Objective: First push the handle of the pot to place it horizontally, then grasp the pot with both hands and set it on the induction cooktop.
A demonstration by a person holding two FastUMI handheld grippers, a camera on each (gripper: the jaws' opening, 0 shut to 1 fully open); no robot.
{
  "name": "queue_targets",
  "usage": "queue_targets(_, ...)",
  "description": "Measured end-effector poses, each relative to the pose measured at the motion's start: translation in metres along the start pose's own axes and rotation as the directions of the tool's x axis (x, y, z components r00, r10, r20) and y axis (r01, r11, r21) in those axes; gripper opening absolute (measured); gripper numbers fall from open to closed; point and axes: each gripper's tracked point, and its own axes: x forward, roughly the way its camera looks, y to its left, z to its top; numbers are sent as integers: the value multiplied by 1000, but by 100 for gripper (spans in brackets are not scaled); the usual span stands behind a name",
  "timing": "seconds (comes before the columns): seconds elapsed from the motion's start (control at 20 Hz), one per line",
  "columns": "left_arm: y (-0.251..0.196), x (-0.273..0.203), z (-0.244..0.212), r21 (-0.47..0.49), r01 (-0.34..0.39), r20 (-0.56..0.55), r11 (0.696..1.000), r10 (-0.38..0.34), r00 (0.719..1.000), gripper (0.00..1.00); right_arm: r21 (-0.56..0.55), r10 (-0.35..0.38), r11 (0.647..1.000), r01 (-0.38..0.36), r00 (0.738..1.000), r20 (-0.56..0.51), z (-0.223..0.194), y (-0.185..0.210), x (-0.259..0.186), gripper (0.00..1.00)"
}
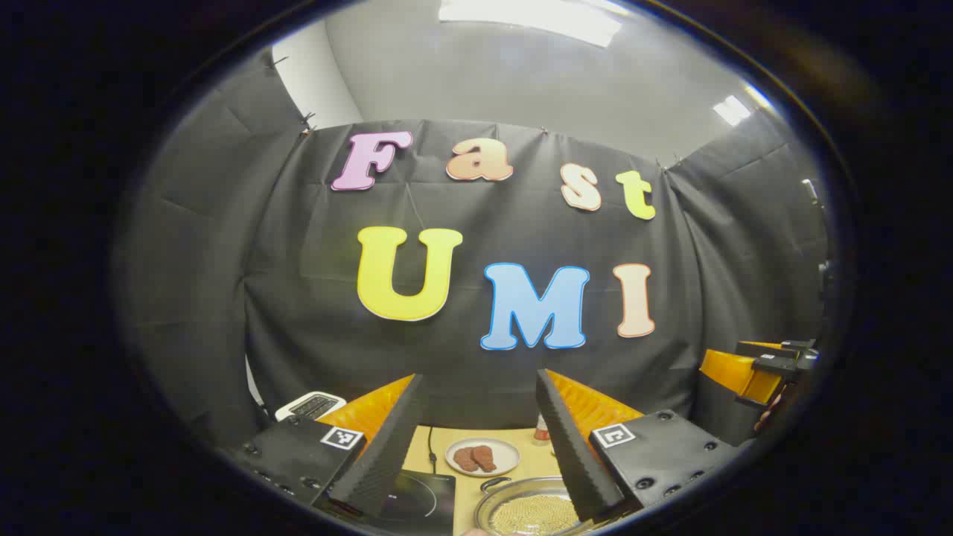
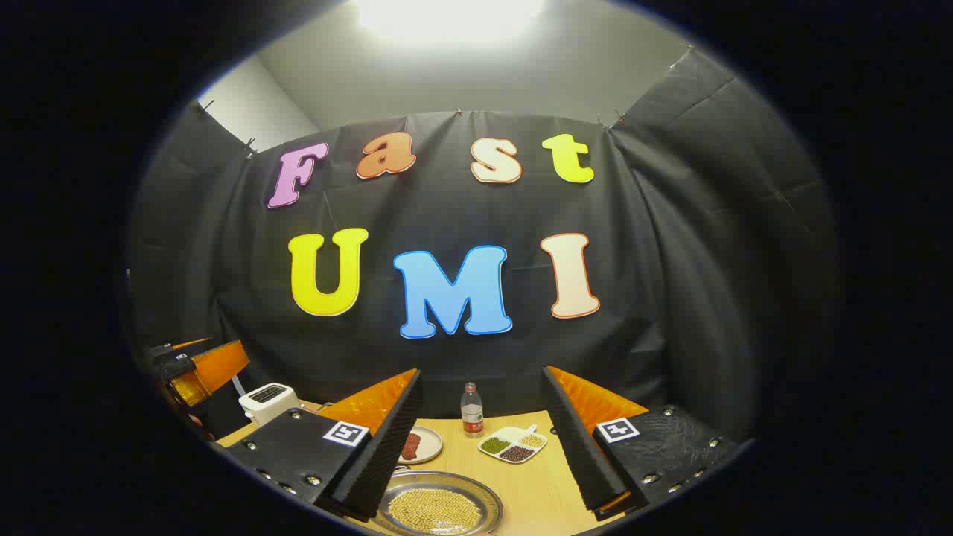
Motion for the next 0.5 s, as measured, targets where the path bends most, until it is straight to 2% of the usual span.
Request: queue_targets(0.5,-1,3,-3,11,-11,-16,1000,11,1000,96,5,9,1000,-9,1000,-13,-6,-2,7,96)
